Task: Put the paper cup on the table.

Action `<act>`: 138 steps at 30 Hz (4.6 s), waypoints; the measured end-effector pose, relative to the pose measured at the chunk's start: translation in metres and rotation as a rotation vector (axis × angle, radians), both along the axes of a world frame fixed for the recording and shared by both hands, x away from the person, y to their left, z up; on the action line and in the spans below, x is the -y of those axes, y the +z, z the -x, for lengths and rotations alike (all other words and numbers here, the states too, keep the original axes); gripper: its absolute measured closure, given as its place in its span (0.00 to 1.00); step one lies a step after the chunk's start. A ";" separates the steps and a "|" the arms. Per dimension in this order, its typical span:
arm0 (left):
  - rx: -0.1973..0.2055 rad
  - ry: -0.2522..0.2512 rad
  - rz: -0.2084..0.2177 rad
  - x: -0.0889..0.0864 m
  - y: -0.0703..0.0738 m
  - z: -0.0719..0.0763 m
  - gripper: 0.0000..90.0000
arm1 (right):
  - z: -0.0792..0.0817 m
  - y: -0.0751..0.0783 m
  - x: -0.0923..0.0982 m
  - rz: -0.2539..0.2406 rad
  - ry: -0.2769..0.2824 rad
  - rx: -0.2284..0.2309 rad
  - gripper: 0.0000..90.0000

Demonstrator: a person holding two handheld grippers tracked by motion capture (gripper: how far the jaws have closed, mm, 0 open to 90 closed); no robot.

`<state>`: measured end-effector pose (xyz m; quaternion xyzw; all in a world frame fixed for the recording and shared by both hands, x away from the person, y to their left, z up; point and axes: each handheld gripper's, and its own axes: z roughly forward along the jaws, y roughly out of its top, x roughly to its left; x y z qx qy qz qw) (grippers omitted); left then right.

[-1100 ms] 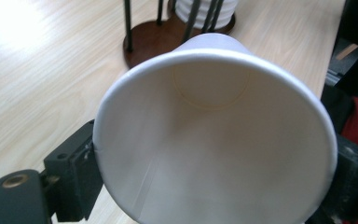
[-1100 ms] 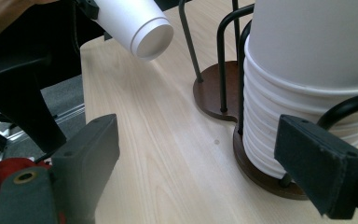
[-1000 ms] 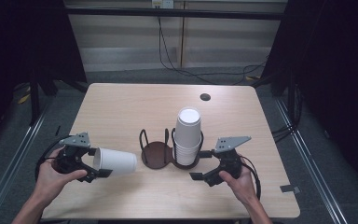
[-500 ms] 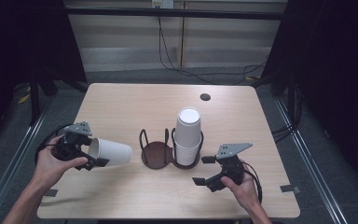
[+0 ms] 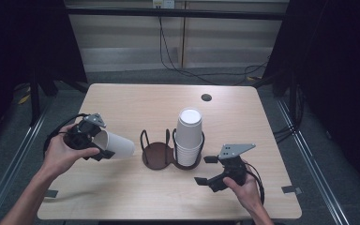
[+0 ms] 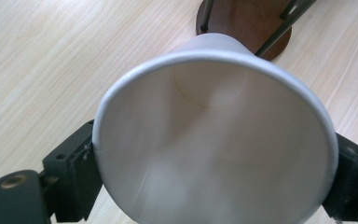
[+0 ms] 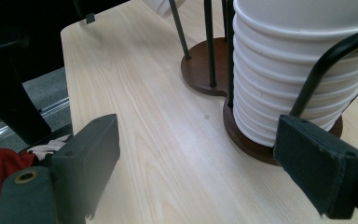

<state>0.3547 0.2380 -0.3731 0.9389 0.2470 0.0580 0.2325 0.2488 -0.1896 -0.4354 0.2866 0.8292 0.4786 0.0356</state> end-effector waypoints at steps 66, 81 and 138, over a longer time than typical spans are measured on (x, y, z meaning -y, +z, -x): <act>-0.101 -0.053 -0.177 0.065 -0.033 -0.054 0.06 | 0.001 -0.005 -0.001 0.032 0.003 -0.012 0.17; -0.091 -0.058 -0.120 0.050 -0.054 -0.050 0.07 | 0.001 -0.005 -0.002 0.043 0.001 -0.009 0.17; 0.098 0.103 0.382 -0.037 -0.068 0.054 0.22 | 0.002 -0.004 0.001 0.058 -0.042 0.000 0.16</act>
